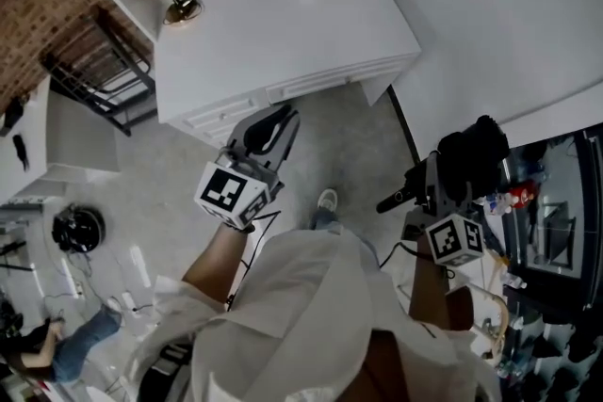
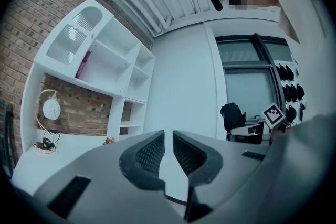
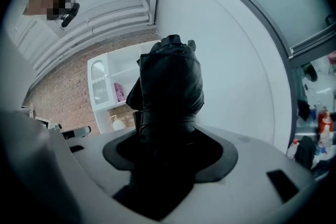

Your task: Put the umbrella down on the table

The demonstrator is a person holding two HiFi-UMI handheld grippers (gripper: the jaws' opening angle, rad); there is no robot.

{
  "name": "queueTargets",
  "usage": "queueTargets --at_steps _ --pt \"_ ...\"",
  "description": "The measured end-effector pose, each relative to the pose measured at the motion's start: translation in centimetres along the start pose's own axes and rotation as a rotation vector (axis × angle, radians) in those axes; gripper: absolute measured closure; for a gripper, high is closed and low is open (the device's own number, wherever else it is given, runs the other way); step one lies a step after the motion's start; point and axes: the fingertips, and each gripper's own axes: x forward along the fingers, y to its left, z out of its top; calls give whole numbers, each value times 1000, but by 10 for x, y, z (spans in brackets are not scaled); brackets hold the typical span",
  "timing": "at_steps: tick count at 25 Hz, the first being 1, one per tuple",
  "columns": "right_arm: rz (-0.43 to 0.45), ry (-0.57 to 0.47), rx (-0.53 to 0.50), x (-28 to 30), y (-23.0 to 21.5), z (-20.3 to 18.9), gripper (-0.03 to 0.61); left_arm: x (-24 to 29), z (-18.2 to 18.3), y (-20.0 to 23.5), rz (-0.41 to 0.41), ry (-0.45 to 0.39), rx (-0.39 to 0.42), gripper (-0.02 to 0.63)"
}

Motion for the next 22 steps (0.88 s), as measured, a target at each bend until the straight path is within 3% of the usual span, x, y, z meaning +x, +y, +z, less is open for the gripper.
queueTargets --at_steps 13,22 --pt "75 26 18 94 -69 28 308 113 2 11 66 8 2 548" --pt "83 73 38 139 -83 19 308 142 -5 36 104 24 -4 548"
